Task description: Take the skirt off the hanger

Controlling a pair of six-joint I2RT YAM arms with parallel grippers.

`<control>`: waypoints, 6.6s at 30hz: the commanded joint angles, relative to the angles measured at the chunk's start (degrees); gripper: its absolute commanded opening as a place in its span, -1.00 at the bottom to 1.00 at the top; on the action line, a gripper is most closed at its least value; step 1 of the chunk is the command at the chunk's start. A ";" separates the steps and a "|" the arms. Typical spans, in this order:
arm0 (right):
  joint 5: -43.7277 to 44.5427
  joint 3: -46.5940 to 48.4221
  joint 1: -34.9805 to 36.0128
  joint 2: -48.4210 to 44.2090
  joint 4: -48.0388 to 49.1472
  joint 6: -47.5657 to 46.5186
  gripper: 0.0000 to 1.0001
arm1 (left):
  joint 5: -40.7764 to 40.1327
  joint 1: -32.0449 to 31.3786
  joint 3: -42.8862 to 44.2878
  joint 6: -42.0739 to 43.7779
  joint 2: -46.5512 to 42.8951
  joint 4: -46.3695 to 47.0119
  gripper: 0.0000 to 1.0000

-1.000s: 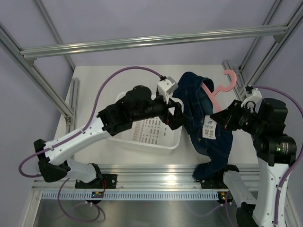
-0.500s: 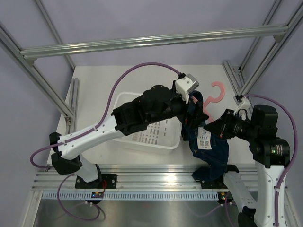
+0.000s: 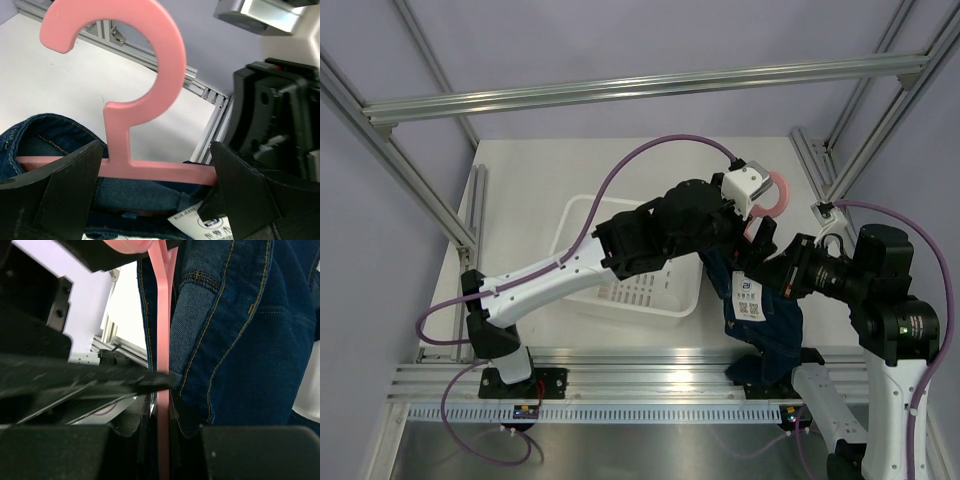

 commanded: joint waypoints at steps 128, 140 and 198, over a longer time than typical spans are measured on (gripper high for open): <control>13.05 44.60 26.76 40.42 47.33 15.68 -1.00 | 32.85 46.33 15.56 -61.08 -25.22 34.56 -1.00; 18.50 28.02 33.28 38.94 56.01 15.85 -1.00 | 32.42 46.33 4.93 -58.09 -33.83 33.24 -1.00; 30.91 35.83 51.38 27.51 5.66 5.75 0.99 | 21.78 38.95 -31.46 -9.05 -46.41 -14.39 -1.00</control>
